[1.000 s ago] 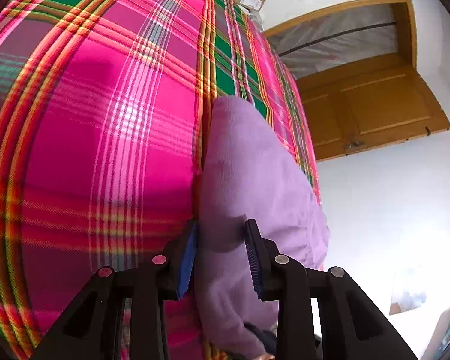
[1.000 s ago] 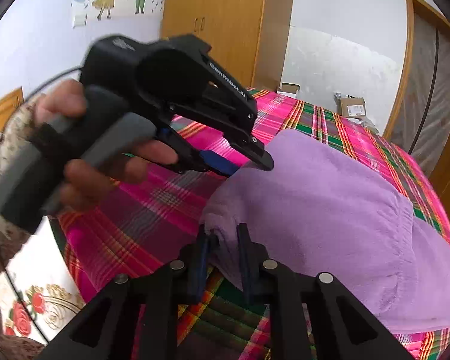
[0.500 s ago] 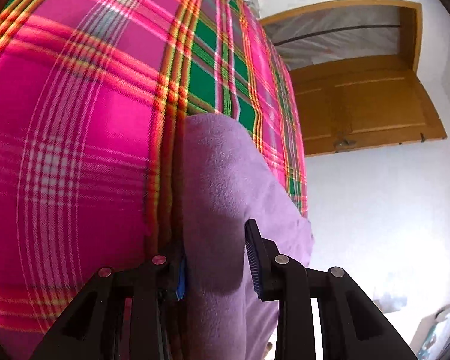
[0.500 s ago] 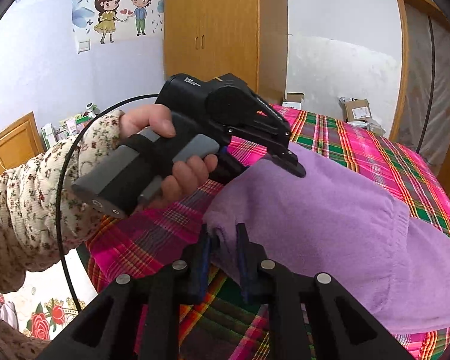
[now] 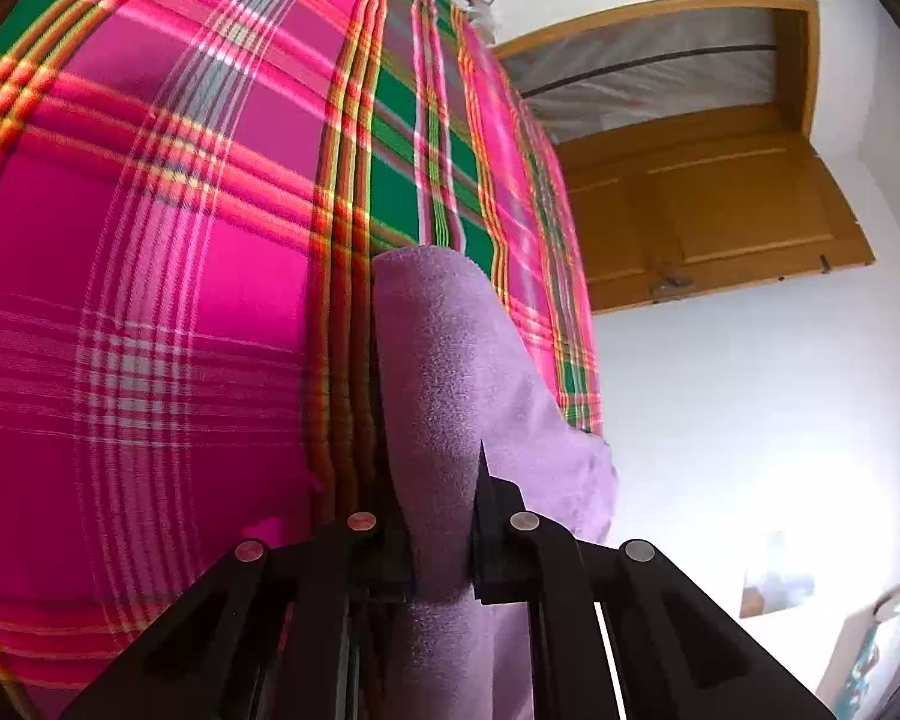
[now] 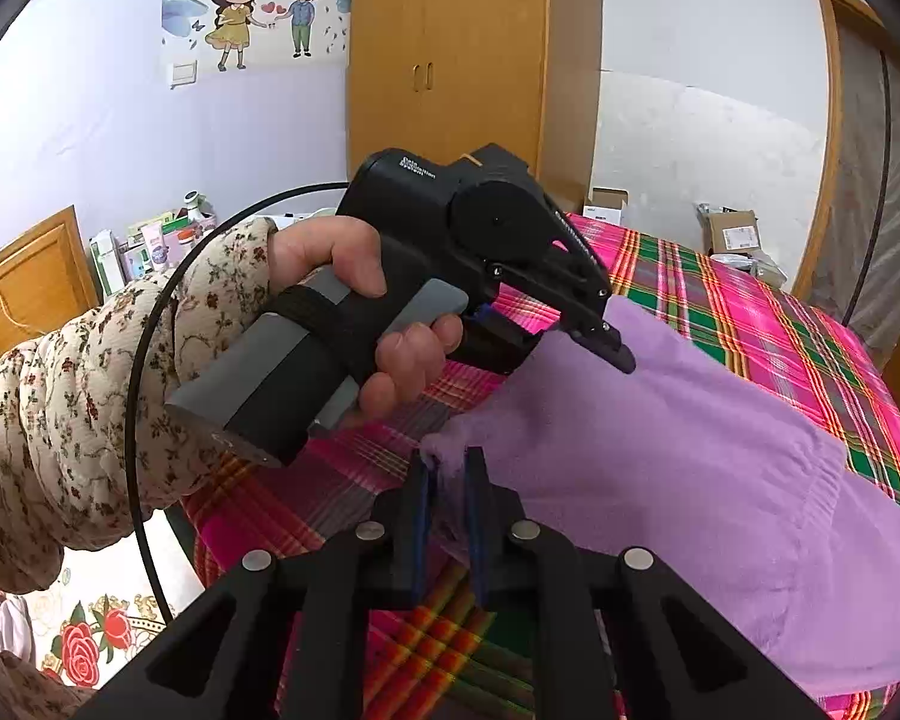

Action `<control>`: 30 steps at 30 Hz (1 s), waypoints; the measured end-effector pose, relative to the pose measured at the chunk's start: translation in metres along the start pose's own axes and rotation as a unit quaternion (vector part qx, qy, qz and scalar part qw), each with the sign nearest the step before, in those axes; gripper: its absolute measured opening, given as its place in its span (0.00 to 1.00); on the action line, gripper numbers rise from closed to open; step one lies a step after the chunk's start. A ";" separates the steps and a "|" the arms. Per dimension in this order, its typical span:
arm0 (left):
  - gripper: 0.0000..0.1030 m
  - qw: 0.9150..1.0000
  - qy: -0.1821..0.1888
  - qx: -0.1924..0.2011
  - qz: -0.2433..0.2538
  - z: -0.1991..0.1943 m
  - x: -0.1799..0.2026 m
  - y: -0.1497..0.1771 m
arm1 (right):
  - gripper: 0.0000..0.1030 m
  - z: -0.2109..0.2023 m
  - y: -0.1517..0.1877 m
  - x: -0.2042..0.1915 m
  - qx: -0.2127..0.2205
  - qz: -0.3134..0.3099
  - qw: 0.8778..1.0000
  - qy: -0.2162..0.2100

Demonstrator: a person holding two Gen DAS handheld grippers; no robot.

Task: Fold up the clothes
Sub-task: 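Grasp the purple pants edge with the right gripper while the left gripper holds the cuff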

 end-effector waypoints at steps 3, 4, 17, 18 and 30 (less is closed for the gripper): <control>0.12 1.000 0.005 0.008 0.007 -0.011 0.000 0.000 | 0.10 0.002 -0.005 -0.005 0.001 -0.005 1.000 -0.004; 0.12 1.000 0.005 0.012 0.009 -0.015 0.000 0.000 | 0.10 0.002 -0.008 -0.008 0.002 -0.008 1.000 -0.006; 0.12 0.997 -0.014 0.080 -0.003 -0.098 -0.039 0.010 | 0.10 0.010 -0.036 -0.052 0.036 -0.057 0.995 -0.079; 0.12 0.996 -0.017 0.085 -0.007 -0.104 -0.044 0.011 | 0.10 0.011 -0.037 -0.055 0.037 -0.060 0.994 -0.087; 0.12 0.993 -0.047 0.105 -0.019 -0.132 -0.080 0.019 | 0.11 0.038 -0.033 -0.079 0.002 -0.047 0.987 -0.156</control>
Point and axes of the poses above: each gripper's, at about its wrist camera, not at the fingertips, and z roughly the way its jaws point, x to its right, y to its underside, the point moved 1 cm from there along z, roughly the way its jaws point, and after that the axes turned 11 degrees about -z, right-handed, at the moved point
